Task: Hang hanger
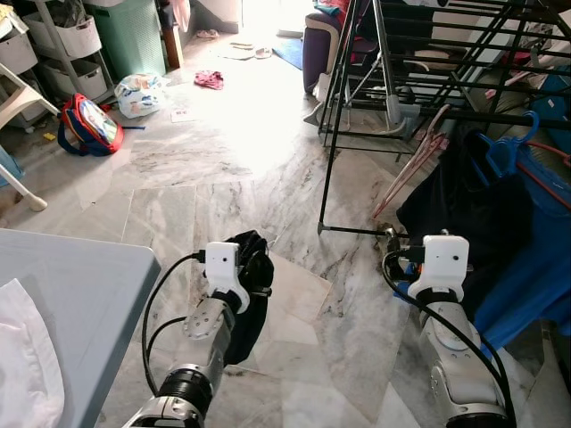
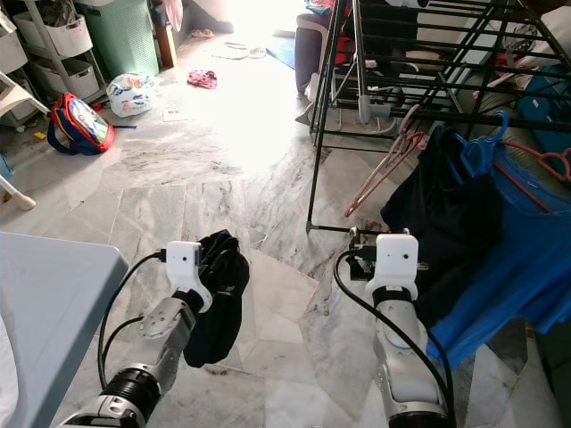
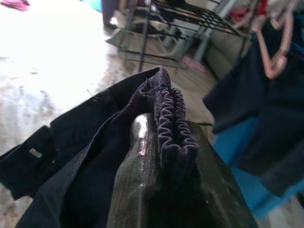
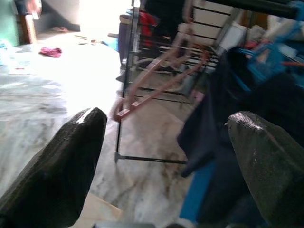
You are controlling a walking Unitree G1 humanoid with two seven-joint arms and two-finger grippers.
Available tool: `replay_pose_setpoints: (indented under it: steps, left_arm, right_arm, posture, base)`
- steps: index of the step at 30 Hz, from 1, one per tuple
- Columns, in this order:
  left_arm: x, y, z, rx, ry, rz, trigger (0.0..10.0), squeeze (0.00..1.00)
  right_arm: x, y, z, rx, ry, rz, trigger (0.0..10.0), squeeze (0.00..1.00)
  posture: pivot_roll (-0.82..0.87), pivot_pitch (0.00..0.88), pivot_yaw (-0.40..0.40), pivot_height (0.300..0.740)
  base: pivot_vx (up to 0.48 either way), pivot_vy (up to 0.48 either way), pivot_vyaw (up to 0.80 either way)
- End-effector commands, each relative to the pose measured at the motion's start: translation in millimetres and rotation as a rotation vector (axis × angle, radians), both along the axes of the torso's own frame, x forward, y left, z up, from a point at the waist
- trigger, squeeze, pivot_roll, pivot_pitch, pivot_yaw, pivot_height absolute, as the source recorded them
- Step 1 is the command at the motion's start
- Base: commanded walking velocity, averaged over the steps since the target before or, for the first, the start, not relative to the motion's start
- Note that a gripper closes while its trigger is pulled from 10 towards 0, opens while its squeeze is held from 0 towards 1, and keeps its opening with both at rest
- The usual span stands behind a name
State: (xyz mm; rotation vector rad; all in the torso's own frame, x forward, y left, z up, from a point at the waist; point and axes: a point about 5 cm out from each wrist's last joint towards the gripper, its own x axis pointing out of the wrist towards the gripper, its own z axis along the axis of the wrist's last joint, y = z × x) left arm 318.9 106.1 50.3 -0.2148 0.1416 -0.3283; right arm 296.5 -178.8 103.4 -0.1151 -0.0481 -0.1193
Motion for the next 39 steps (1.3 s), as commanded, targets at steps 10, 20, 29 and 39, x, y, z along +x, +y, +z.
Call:
replay_pose_setpoints:
  steps: [10,20,29,39]
  left_arm:
    - [3.1,-15.9,10.1,-0.023,-0.045,-0.070,10.0,0.00]
    - [3.3,-17.2,9.7,-0.023,-0.040,-0.077,10.0,0.00]
    - [2.6,-19.0,8.9,-0.024,-0.036,-0.084,10.0,0.00]
    - [1.7,-20.7,8.1,-0.026,-0.033,-0.091,10.0,0.00]
  right_arm:
    - [-3.2,-4.6,-3.3,0.014,-0.003,-0.034,10.0,0.00]
    - [-3.7,-4.7,-3.0,0.013,-0.006,-0.036,10.0,0.00]
    - [-4.2,-5.9,-2.8,0.010,-0.008,-0.040,10.0,0.00]
    - [-5.0,-6.4,-2.1,0.008,-0.009,-0.042,10.0,0.00]
  posture:
    - [-0.05,0.101,-0.015,0.740]
    - [-0.06,0.103,-0.015,0.740]
    - [-0.06,0.106,-0.018,0.740]
    - [-0.07,0.109,-0.019,0.740]
  base:
    - [0.219,0.000,-0.36]
    - [0.336,0.000,0.00]
    - [0.342,0.000,0.00]
    - [0.345,0.000,0.00]
